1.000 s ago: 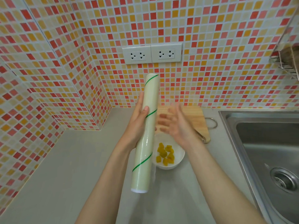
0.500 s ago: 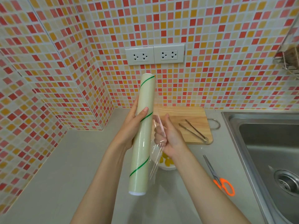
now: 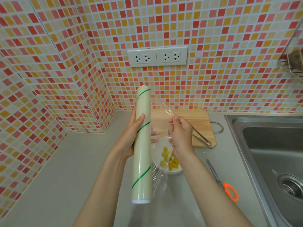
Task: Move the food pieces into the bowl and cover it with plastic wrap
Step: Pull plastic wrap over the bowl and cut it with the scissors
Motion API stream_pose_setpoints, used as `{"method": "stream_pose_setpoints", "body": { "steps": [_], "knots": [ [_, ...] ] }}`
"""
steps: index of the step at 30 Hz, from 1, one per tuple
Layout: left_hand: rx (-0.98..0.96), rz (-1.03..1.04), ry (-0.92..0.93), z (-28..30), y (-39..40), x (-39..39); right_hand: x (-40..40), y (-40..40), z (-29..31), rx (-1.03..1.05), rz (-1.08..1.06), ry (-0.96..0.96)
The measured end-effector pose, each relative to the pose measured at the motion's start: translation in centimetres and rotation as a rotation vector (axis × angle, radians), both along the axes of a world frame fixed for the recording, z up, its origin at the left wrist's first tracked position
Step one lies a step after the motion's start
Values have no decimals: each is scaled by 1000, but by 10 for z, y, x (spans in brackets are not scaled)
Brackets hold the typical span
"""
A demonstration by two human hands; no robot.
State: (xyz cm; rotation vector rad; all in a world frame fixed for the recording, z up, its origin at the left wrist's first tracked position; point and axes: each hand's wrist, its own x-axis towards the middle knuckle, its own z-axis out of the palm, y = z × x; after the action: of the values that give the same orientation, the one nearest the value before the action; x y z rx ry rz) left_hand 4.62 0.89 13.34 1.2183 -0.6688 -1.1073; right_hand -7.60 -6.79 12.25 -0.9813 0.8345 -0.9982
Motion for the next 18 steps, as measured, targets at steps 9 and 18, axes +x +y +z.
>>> {"method": "stream_pose_setpoints", "body": {
  "steps": [9,18],
  "knots": [
    [1,-80,-196,-16,-1,5,-20,-15,-9,-37,-149,171],
    [-15,-100,-59,-35,2,1,-34,-24,-19,-147,-214,278]
  ]
}}
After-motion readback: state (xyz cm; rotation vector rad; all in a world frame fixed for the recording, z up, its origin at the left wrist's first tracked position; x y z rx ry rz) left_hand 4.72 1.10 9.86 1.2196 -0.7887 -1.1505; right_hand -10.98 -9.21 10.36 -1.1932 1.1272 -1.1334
